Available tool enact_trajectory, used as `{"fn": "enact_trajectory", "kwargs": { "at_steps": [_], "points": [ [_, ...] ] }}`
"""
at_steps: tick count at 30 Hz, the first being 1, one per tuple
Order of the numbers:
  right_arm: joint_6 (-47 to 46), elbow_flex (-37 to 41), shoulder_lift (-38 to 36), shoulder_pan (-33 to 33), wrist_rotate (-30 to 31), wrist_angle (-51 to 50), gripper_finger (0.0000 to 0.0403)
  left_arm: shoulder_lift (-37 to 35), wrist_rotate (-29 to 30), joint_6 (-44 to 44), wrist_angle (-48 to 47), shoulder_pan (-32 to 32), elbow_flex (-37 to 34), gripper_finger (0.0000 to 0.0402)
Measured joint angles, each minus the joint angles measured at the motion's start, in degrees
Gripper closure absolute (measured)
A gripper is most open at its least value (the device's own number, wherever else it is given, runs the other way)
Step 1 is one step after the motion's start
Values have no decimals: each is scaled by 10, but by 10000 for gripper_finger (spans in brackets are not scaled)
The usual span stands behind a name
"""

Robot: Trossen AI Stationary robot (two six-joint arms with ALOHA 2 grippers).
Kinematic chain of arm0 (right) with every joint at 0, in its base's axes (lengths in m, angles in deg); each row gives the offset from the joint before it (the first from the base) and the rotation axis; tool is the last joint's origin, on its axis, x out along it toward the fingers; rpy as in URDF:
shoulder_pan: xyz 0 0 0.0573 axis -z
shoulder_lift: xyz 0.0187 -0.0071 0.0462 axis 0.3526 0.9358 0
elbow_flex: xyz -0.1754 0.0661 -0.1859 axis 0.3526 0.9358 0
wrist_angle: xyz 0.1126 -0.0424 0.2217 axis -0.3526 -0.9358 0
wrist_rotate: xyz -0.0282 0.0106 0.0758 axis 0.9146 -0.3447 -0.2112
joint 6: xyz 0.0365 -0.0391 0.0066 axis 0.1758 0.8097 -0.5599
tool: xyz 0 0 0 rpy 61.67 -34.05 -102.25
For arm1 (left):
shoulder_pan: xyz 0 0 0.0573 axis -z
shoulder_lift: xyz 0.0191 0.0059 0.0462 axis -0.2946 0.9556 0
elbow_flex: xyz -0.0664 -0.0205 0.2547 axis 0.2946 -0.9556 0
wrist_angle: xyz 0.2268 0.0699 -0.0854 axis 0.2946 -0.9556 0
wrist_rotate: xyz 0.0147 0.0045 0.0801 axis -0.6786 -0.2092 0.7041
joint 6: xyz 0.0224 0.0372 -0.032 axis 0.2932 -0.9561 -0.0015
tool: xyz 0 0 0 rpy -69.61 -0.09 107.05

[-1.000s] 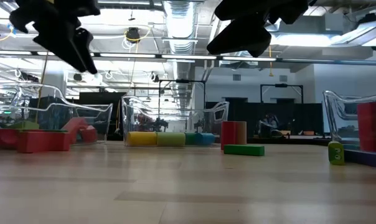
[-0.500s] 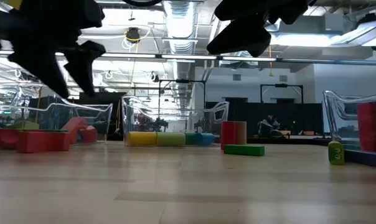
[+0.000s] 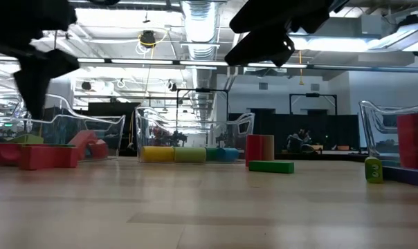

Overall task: Sort blocks by size
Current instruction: Adjust the orange arch block to the left middle of the table

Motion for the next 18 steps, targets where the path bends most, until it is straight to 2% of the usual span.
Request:
{"fn": "enact_trajectory", "kwargs": {
  "at_steps": [5,10,18],
  "points": [
    [3,0,0,2,0,1,121,20,-8,56,-27,28,0,157],
    [4,0,0,2,0,1,121,73,-25,102,-49,39,0,157],
    [3,0,0,1,0,0,121,133,12,173,-107,40,1,157]
  ]
}}
